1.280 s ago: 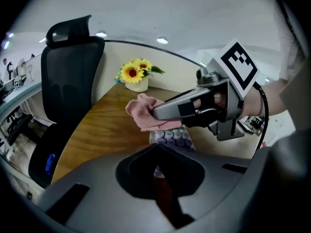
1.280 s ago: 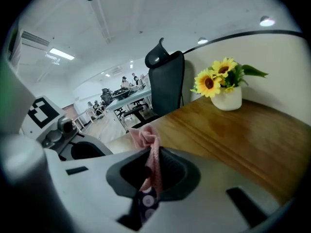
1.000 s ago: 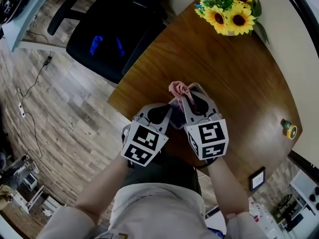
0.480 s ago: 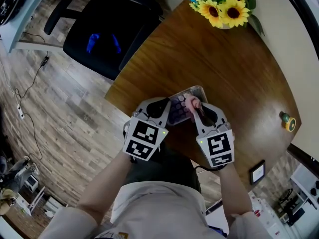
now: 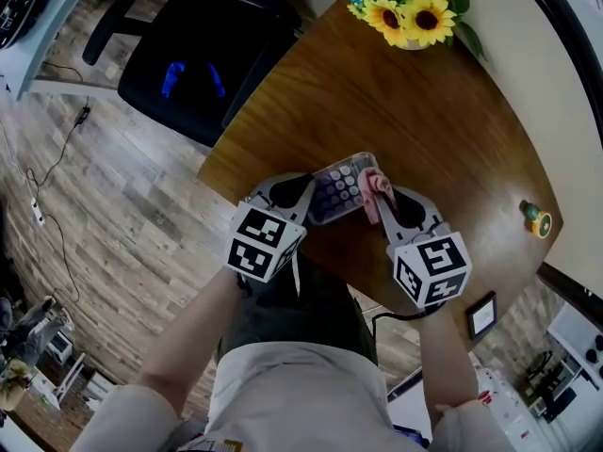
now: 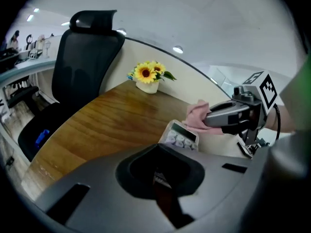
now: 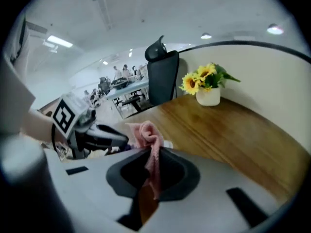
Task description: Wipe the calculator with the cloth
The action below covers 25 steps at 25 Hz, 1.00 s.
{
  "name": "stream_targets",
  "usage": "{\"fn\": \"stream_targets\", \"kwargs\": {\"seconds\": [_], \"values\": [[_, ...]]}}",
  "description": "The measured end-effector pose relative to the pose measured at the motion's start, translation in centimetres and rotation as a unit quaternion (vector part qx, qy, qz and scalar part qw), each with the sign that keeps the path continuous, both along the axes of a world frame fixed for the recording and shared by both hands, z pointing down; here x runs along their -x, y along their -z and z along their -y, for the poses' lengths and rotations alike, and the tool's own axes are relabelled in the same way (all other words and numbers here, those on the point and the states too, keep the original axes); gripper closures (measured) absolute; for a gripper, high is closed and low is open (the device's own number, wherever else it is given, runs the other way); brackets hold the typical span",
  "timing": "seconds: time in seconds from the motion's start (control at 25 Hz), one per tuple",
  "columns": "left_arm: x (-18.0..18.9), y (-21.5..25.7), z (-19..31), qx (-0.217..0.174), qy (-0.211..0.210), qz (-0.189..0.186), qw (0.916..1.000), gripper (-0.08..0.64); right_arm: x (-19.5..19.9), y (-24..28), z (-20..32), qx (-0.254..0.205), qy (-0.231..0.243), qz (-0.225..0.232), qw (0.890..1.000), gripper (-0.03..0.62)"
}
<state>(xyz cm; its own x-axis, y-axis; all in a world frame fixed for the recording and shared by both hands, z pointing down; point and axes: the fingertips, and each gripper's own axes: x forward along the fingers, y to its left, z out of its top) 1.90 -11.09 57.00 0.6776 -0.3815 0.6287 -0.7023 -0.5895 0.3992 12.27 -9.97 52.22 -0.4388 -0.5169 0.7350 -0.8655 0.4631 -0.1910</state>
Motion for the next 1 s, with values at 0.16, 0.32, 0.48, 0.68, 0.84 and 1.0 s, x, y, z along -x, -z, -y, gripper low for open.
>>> {"fn": "stream_targets", "kwargs": {"seconds": [0.16,0.32,0.48,0.68,0.84,1.0], "values": [[0.2,1.3,-0.4,0.011,0.005,-0.021,0.9997,0.557,3.3,2.2,3.6,-0.038,-0.009,0.042,0.998,0.552],[0.0,0.7,-1.4,0.014,-0.016,-0.010,0.9997,0.557,6.0,1.3,5.0,-0.034,-0.002,0.059,0.998,0.552],[0.0,0.3,-1.3,-0.002,-0.021,-0.002,0.9998,0.557,7.2,-1.1,3.7,0.002,-0.009,0.056,0.998,0.552],[0.0,0.3,-1.4,-0.020,-0.021,0.014,0.9995,0.558,6.5,-3.8,1.3,0.014,0.004,-0.009,1.000,0.552],[0.1,0.2,-1.2,-0.011,-0.004,-0.003,0.9999,0.558,6.0,-3.8,-0.3,0.009,0.039,-0.022,0.999,0.554],[0.0,0.2,-1.1,-0.019,0.003,-0.001,0.9998,0.558,5.3,-3.8,-3.3,0.014,0.077,-0.023,0.997,0.554]]}}
